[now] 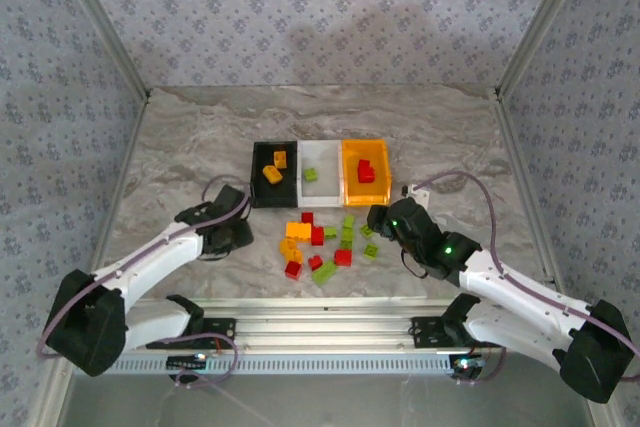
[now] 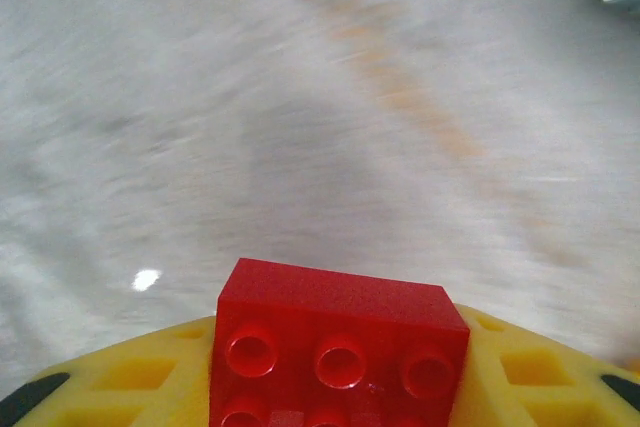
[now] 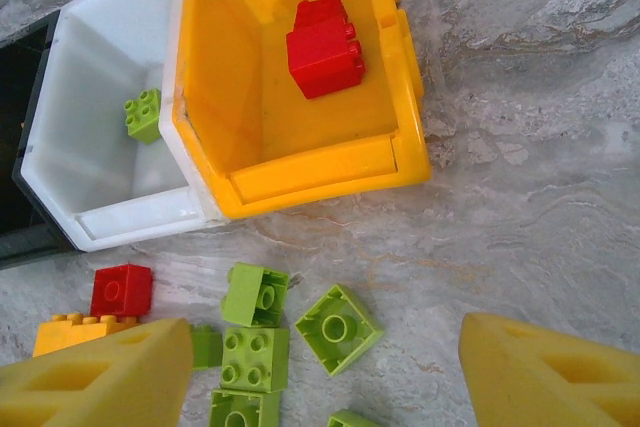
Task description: Sort the legos into containers by color
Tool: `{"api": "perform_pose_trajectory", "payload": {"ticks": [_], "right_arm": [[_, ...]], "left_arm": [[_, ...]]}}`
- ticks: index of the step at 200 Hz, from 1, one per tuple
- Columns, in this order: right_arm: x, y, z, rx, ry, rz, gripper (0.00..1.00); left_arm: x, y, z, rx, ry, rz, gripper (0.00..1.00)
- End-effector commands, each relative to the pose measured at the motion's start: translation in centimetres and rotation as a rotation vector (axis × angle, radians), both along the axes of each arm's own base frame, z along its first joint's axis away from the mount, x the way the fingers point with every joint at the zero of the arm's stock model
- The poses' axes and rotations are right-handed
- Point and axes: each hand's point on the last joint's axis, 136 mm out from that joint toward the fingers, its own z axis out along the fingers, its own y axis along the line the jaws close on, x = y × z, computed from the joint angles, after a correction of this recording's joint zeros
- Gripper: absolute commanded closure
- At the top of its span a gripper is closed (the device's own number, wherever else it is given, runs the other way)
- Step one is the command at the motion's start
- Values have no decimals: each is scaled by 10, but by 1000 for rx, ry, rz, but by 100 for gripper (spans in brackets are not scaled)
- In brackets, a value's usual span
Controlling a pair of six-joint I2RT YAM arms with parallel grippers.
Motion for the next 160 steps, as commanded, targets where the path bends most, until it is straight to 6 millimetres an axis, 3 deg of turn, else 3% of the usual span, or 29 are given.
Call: {"api": "perform_pose_trajectory", "payload": {"ticks": [1,20,50,89,115,134,160], "right_arm": [[-2,-5,-5,11,13,-25,27],[-2,-6,-7,7,20,-30,27],[-4,-10,-13,-2,39,-37,27],[-6,-13,-17,-8,56,-41,27],[-8,-16,-19,-11,65,-47,27],[-9,-19,-17,-12,61,-52,27],[-10,-22,-15,-8,59,-58,25]], "left_arm": [[26,-43,44,-38,-104,-69,54],[49,-92,65,-65,-142,-154,54],[87,-173,81,-87,-159,-274,56],[133,-250,88,-140,-151,-357,57],[154,-280,87,-134,-134,-392,57],[164,-290,83,-114,-130,-399,57],[173,-296,82,-108,-131,-397,32]]}}
